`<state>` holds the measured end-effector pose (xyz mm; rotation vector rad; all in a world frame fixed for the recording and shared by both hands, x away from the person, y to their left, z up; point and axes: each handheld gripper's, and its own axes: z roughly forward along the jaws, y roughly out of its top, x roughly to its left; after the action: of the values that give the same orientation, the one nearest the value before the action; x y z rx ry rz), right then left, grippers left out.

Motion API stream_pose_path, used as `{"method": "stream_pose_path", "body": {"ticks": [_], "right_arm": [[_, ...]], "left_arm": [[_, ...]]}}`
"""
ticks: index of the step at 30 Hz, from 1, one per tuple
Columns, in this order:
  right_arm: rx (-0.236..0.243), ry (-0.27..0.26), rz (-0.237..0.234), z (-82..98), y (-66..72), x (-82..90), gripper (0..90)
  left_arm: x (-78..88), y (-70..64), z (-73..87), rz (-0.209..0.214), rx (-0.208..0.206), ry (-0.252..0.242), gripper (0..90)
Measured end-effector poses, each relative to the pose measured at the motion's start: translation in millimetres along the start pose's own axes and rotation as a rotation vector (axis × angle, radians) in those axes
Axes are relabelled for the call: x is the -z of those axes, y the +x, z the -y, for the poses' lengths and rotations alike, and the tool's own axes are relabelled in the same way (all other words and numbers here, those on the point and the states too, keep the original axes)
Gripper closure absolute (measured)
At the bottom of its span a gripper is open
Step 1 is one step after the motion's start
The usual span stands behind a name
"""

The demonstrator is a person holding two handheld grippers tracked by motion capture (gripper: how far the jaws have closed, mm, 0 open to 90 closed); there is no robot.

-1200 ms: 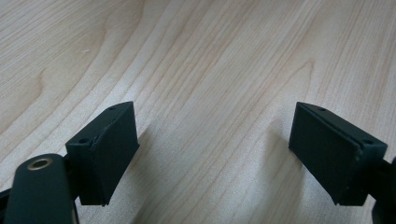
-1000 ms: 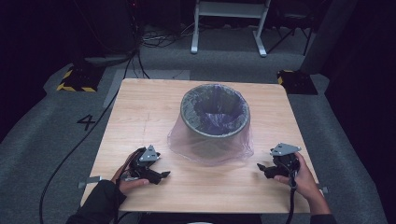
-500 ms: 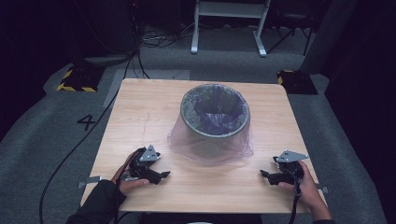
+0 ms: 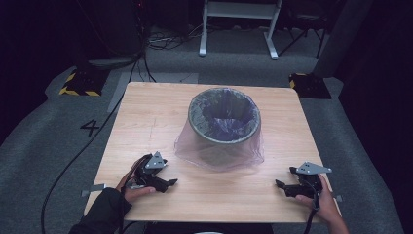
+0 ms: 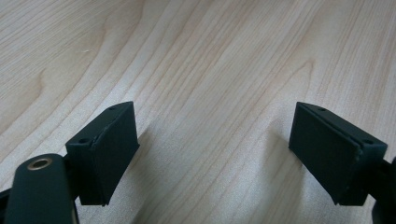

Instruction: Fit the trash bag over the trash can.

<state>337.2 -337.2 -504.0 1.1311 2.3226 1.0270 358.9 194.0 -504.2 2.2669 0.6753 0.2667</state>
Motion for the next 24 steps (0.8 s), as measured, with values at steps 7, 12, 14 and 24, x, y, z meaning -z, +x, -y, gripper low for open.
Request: {"method": "stream_pose_path", "body": {"ticks": [7, 12, 14, 24], "right_arm": [[-0.012, 0.000, 0.015, 6.0, -3.3, 6.5, 16.5], [-0.015, 0.000, 0.015, 6.9, -3.8, 7.6, 16.4], [-0.016, 0.000, 0.015, 7.0, -3.8, 7.6, 16.4], [-0.021, 0.000, 0.019, 6.8, -3.4, 7.2, 15.8]], "left_arm": [[0.0, 0.0, 0.0, 0.000, -0.001, 0.000, 15.1], [0.0, 0.0, 0.0, 0.000, 0.000, 0.000, 15.1], [0.0, 0.0, 0.0, 0.000, 0.000, 0.000, 15.1], [-0.1, 0.5, -0.1, 0.005, -0.004, 0.000, 15.1]]}}
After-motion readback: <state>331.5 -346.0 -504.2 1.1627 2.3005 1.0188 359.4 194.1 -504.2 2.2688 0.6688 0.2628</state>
